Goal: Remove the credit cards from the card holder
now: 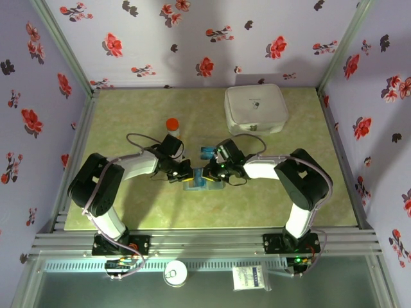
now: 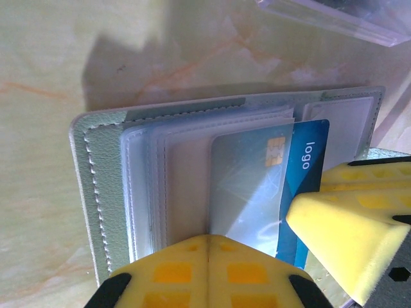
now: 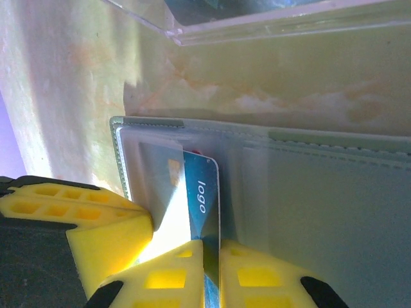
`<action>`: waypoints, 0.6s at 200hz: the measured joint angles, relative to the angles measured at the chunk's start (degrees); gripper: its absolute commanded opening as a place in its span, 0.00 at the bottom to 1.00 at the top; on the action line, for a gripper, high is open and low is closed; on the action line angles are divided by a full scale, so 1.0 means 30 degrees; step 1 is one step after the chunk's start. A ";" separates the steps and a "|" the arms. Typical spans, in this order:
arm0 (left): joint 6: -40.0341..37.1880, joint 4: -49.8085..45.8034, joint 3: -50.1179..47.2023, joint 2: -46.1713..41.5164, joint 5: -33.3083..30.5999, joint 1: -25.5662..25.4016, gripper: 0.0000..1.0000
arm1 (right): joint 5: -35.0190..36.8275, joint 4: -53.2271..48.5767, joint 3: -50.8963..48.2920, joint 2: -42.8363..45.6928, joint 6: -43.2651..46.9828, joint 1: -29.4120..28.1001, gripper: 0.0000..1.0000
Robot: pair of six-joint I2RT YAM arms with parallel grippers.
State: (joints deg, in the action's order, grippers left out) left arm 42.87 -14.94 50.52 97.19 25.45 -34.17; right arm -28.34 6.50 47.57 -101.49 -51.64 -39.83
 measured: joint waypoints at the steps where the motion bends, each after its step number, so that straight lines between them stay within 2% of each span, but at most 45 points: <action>1: 0.0000 0.0000 0.0000 0.0000 0.0000 -0.0007 0.00 | 0.0000 0.0007 -0.0015 0.0015 0.0000 0.0000 0.12; 77: 0.0007 0.0015 0.0000 -0.0051 0.0015 0.0036 0.00 | 0.0838 -0.2004 -0.0663 0.2667 0.1093 0.0627 0.08; 120: 0.0007 0.0102 0.0007 -0.0561 0.0022 0.0175 0.02 | 0.2033 -0.5391 0.0386 0.3359 0.3599 0.0627 0.07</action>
State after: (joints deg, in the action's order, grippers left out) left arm 42.89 -14.63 50.54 95.50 25.52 -33.65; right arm -22.24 -9.67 48.73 -91.42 -40.84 -37.95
